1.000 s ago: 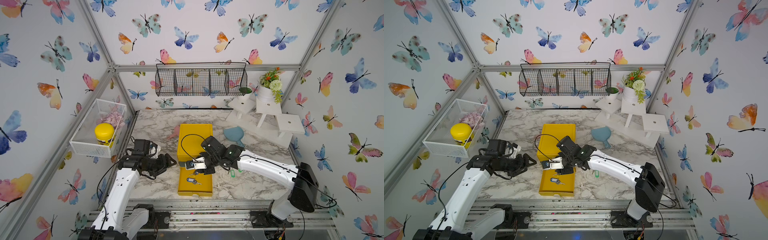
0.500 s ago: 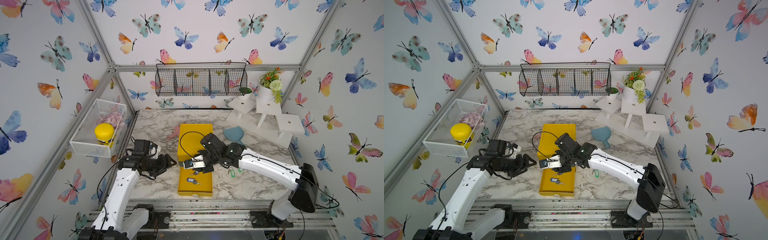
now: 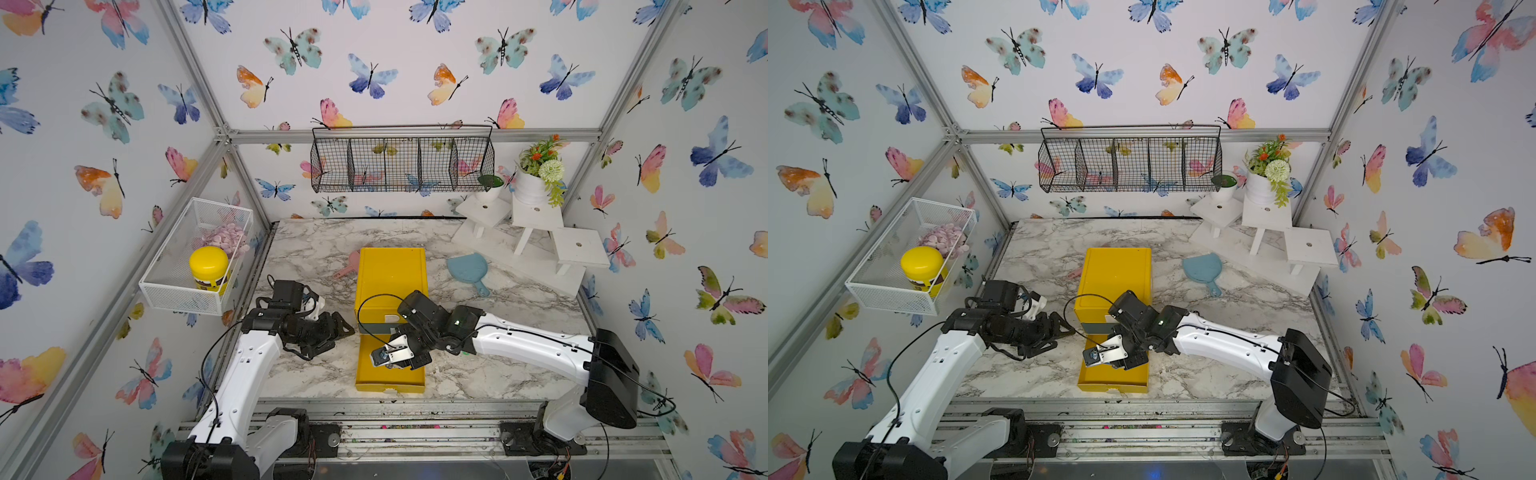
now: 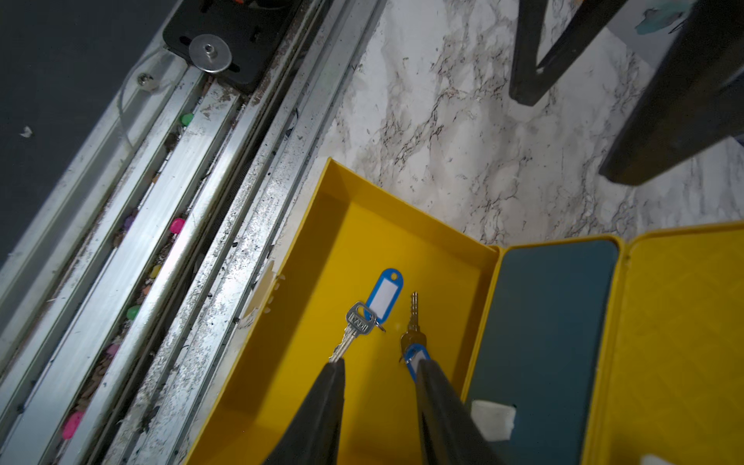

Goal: Take the keys out of the drawer
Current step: Pick up the key from the drawer.

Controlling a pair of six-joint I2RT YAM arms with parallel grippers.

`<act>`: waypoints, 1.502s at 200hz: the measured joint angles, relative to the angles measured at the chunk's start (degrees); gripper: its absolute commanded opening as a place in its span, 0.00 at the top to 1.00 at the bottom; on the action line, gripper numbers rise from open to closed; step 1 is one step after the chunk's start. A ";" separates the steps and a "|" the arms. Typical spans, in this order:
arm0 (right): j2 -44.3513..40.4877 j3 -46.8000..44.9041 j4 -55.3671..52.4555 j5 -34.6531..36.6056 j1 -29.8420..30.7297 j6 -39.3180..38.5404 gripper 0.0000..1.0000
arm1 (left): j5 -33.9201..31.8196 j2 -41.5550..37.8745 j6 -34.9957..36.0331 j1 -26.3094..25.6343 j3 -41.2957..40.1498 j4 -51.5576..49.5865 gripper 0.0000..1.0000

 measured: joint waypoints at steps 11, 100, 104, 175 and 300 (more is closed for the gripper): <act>0.46 -0.94 1.66 0.68 0.00 0.00 0.66 | 0.02 0.00 0.04 0.00 -0.07 -0.11 0.24; 4.85 -5.18 9.22 1.60 0.00 -1.75 0.65 | 1.01 -0.55 0.42 0.00 -1.31 -0.57 0.24; 5.22 -5.22 9.33 1.55 0.00 -1.88 0.65 | 1.03 -0.59 0.44 0.00 -1.33 -0.59 0.24; 7.78 -6.80 11.58 2.89 0.00 -2.56 0.67 | 1.05 -1.07 0.70 0.00 -1.33 -0.70 0.24; 13.55 -6.71 14.99 6.14 0.00 -1.14 0.70 | 1.03 -1.66 0.92 0.00 -1.33 -1.55 0.24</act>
